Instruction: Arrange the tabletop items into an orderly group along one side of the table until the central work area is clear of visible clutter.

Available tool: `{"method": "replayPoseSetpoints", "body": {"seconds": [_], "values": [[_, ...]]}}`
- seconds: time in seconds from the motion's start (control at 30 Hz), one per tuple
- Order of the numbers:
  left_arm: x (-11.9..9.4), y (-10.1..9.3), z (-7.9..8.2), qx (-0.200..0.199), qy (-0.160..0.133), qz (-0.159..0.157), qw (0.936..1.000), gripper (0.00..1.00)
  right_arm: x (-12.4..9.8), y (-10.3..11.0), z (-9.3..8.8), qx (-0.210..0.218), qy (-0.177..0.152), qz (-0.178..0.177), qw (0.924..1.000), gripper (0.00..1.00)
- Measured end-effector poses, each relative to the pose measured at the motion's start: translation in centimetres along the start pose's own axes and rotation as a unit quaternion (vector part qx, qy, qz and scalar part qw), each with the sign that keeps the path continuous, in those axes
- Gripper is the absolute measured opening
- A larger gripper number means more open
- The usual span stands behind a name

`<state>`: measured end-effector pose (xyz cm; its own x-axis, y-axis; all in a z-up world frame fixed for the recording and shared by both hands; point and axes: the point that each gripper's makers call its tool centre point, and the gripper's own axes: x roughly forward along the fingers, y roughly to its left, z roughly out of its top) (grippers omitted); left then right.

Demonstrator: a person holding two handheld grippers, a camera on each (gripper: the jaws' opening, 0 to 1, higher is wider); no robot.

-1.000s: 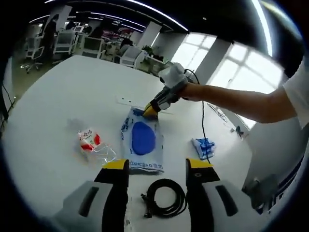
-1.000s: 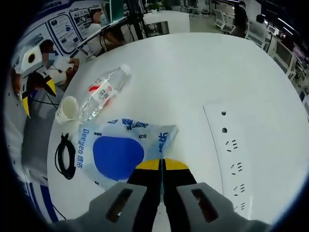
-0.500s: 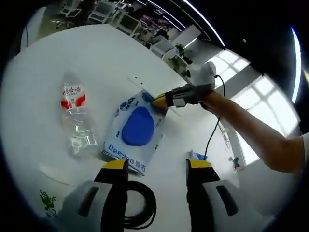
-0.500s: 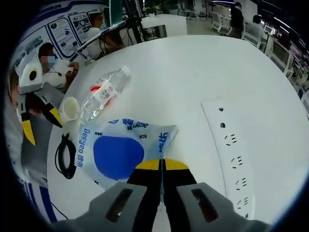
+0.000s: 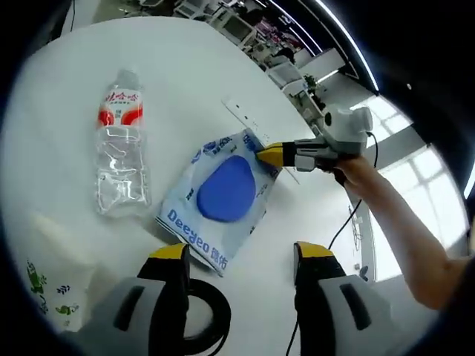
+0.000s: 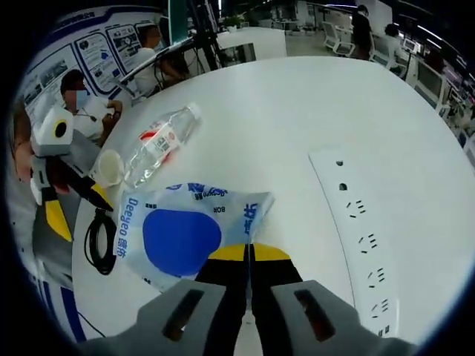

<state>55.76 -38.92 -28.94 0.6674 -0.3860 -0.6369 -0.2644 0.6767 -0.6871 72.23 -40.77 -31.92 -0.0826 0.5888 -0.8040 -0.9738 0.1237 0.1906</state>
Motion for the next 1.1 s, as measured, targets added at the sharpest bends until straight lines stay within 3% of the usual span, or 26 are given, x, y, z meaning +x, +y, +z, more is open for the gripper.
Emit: {"method": "replayPoseSetpoints", "body": {"seconds": [0.27, 0.63, 0.83, 1.0, 1.1], "values": [[0.6, 1.1, -0.5, -0.01, 0.007, 0.02, 0.9997, 0.56, -0.1, -0.1, -0.2, 0.005, -0.01, -0.001, 0.9999, 0.0], [1.9, 2.1, -0.3, -0.015, 0.006, 0.038, 0.9992, 0.49, 0.1, -0.2, -0.5, 0.012, -0.018, 0.0, 0.9998, 0.0], [2.5, 3.2, -0.1, -0.005, -0.002, 0.062, 0.9981, 0.29, 0.1, -0.2, -0.6, 0.016, -0.021, 0.001, 0.9997, 0.0], [2.6, 4.8, -0.5, -0.032, -0.006, 0.101, 0.9944, 0.08, 0.0, -0.2, -0.7, 0.02, -0.023, 0.0, 0.9995, 0.0], [2.7, 4.9, -0.5, -0.035, -0.009, 0.096, 0.9947, 0.05, -0.2, -0.2, -0.7, 0.022, -0.024, -0.001, 0.9995, 0.0]]}}
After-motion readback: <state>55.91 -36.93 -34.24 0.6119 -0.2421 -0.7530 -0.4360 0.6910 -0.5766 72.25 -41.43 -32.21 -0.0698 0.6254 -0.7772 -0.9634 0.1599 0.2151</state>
